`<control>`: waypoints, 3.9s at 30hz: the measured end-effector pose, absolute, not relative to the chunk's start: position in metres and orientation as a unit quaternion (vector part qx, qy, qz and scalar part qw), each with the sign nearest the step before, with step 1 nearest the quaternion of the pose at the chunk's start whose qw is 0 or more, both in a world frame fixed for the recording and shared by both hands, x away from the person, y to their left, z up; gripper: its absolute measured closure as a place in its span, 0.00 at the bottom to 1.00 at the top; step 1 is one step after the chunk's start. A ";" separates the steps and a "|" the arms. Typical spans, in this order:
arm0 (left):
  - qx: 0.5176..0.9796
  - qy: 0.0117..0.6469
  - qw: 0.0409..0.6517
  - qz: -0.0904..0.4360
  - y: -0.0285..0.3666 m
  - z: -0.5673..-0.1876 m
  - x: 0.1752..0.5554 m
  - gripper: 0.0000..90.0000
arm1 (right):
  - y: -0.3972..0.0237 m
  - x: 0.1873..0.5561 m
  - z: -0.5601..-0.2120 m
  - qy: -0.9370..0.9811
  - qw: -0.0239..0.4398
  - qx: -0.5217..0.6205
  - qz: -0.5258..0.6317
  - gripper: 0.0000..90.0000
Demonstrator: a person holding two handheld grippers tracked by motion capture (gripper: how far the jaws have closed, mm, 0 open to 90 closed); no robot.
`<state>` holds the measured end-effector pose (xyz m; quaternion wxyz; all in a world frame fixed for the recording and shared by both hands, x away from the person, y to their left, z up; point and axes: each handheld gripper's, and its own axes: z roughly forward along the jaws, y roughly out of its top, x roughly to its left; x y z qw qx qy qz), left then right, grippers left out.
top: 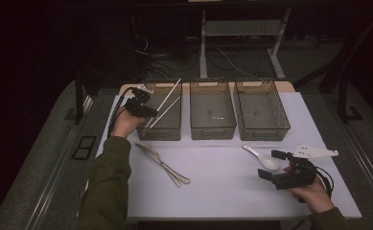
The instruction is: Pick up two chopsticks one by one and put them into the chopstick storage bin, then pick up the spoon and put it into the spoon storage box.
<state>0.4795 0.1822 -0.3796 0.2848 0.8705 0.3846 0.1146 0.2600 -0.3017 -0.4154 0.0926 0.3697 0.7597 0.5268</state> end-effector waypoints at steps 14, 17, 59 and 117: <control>0.877 0.384 0.270 0.102 0.176 -0.390 0.480 0.92 | -0.302 0.260 -0.415 0.760 0.093 0.370 0.527 0.02; 0.875 0.388 0.271 0.105 0.177 -0.389 0.481 0.91 | -0.302 0.260 -0.415 0.760 0.092 0.370 0.527 0.02; 0.837 0.305 0.428 0.149 0.172 -0.349 0.362 0.29 | -0.301 0.272 -0.414 0.786 0.103 0.358 0.493 0.02; 0.835 0.266 0.468 0.112 0.160 -0.428 0.278 0.00 | -0.303 0.348 -0.443 0.873 0.027 0.359 0.331 0.76</control>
